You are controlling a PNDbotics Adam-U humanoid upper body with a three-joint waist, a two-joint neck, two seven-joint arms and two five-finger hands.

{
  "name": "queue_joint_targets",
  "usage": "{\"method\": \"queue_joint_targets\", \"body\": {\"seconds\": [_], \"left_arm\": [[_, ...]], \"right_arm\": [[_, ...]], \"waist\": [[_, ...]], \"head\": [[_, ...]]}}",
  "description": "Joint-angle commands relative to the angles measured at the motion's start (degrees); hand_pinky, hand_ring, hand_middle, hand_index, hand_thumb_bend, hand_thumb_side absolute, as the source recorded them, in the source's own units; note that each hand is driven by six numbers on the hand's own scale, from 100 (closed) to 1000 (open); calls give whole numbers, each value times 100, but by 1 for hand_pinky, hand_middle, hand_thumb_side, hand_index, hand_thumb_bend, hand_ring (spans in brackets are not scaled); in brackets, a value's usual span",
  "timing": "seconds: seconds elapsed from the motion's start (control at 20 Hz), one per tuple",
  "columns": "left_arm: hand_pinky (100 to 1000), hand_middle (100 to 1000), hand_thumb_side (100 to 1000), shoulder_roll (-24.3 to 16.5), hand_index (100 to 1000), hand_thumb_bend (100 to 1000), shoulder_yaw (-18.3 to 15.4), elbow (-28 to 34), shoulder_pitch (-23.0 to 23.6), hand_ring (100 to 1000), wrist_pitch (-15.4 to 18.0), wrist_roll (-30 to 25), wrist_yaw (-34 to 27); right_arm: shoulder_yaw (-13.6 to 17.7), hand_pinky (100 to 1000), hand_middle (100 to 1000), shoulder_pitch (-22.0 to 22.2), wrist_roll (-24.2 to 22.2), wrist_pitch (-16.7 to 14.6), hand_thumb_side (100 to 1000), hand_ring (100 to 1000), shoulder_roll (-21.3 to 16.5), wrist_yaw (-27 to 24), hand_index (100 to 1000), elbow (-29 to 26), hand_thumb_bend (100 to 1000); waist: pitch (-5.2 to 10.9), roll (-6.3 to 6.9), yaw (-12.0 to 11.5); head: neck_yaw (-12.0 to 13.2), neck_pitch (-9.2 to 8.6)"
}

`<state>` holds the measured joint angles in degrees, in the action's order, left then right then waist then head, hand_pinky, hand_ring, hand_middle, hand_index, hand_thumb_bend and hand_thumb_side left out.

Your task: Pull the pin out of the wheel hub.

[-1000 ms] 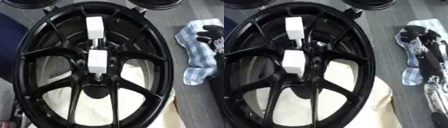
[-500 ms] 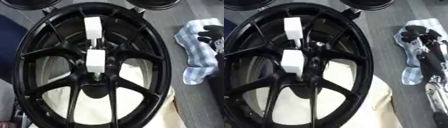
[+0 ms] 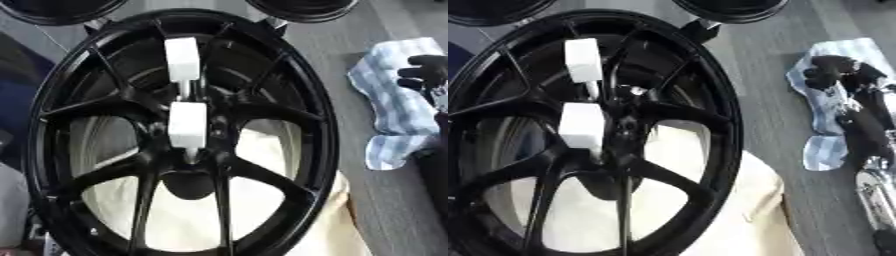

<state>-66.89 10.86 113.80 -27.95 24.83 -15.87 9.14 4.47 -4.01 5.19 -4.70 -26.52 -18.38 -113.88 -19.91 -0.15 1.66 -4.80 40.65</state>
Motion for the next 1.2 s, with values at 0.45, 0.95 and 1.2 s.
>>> {"method": "queue_joint_targets", "body": {"seconds": [0.45, 0.95, 1.2], "left_arm": [[876, 762, 600, -197, 860, 335, 487, 79, -1125, 811, -1398, -1261, -444], [871, 739, 611, 745, 850, 288, 850, 79, -2299, 798, -3366, -1808, -870], [885, 752, 578, 1297, 857, 331, 942, 79, -2673, 813, -4228, -2022, -926]], "right_arm": [[-23, 760, 703, -60, -69, 35, 423, 732, -212, -20, 574, -71, 321], [-38, 760, 703, -143, -89, 90, 420, 732, -279, -98, 575, -71, 324], [-18, 760, 703, -143, -75, 108, 419, 732, -311, -142, 575, -71, 325]], "waist": [[145, 80, 76], [207, 212, 197], [252, 255, 180]], "head": [[130, -113], [252, -139], [253, -40]]}}
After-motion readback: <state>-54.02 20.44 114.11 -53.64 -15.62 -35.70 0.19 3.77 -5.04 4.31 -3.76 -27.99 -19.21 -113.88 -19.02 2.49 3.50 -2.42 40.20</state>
